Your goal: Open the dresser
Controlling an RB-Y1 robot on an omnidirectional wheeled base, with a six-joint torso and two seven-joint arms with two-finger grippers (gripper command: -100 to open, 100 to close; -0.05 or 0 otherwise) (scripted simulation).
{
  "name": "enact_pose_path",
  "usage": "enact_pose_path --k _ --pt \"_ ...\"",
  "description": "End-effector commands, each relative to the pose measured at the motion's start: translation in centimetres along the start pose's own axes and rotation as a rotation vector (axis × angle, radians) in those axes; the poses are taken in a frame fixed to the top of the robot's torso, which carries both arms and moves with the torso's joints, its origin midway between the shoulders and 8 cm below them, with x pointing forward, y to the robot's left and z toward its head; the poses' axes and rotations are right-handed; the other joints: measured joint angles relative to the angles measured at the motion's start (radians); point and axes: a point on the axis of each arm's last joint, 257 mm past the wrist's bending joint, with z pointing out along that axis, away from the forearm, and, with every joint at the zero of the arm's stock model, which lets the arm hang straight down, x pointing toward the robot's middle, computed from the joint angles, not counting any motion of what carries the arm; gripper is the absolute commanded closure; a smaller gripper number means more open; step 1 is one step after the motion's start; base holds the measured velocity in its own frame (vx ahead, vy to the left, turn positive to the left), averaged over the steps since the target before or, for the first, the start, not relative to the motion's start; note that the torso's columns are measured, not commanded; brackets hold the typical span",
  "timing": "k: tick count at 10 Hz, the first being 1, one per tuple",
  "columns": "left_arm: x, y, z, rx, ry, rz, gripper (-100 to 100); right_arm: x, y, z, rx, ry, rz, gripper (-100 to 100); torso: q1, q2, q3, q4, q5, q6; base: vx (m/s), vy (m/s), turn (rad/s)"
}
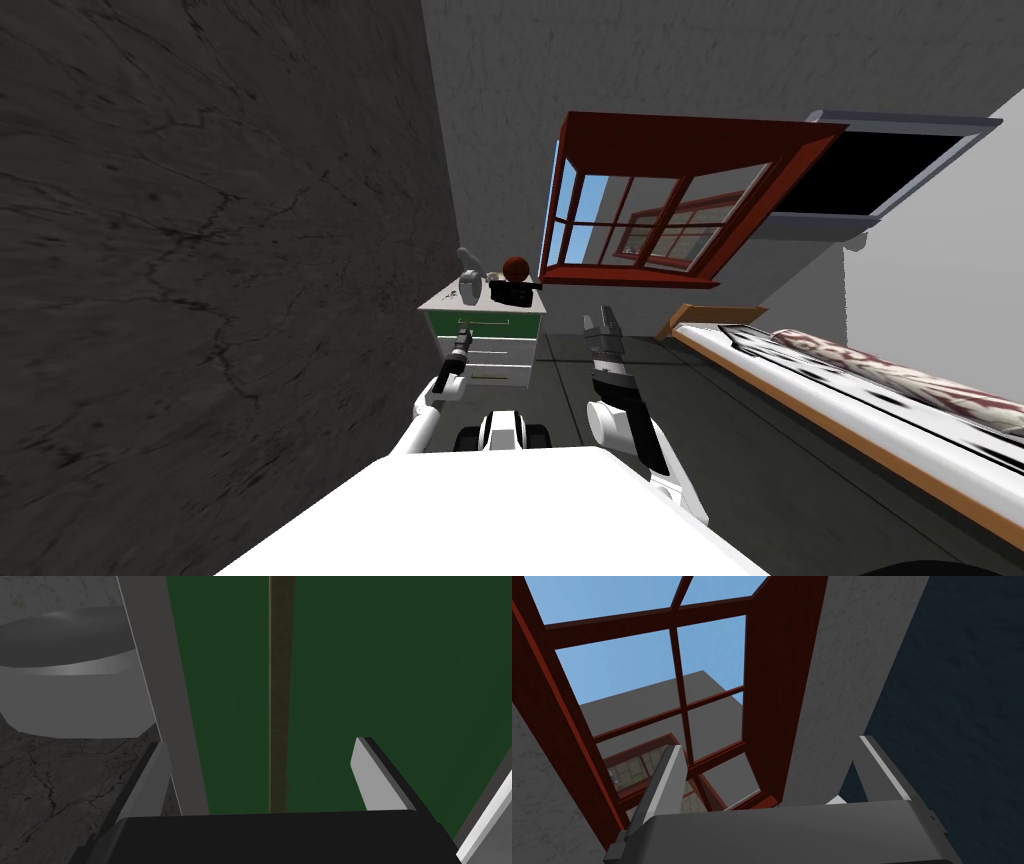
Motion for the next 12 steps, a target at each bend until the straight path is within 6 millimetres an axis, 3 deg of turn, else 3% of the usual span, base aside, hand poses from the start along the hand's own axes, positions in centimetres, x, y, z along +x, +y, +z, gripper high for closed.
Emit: enact_pose_path --k 1,2,3,9,11,12 --pt "0.1 -0.6 0.9 -0.001 0.002 0.0 -100 0.0 0.0 0.0 0.0 0.0 0.0 0 -0.001 0.0 0.0 0.0 0.0 0.0 0.047 -0.008 0.013" --pt "0.1 -0.5 0.5 0.002 0.001 -0.001 -100 0.0 0.0 0.0 0.0 0.0 0.0 0 -0.002 -0.001 -0.001 0.0 -0.001 0.0 0.032 -0.004 0.003" --pt "0.1 -0.5 0.6 0.0 0.001 -0.001 100 0.0 0.0 0.0 0.0 0.0 0.0 0 -0.002 0.001 0.0 0.0 -0.001 0.0 0.005 0.0 0.0" --pt "-2.7 -0.8 2.2 0.004 -0.107 0.021 100 0.0 0.0 0.0 0.0 0.0 0.0 0 -0.004 0.002 0.001 0.001 -0.001 0.0 -0.192 0.043 -0.171" --pt "-2.7 -0.8 2.2 0.004 -0.109 0.02 100 0.0 0.0 0.0 0.0 0.0 0.0 0 0.0 0.001 0.001 0.0 0.0 0.0 -0.177 0.052 -0.106" --pt "-4.2 -0.9 2.2 0.005 -0.111 0.057 -100 0.0 0.0 0.0 0.0 0.0 0.0 0 -0.001 -0.005 -0.003 -0.001 0.0 -0.001 -0.02 0.008 0.002"
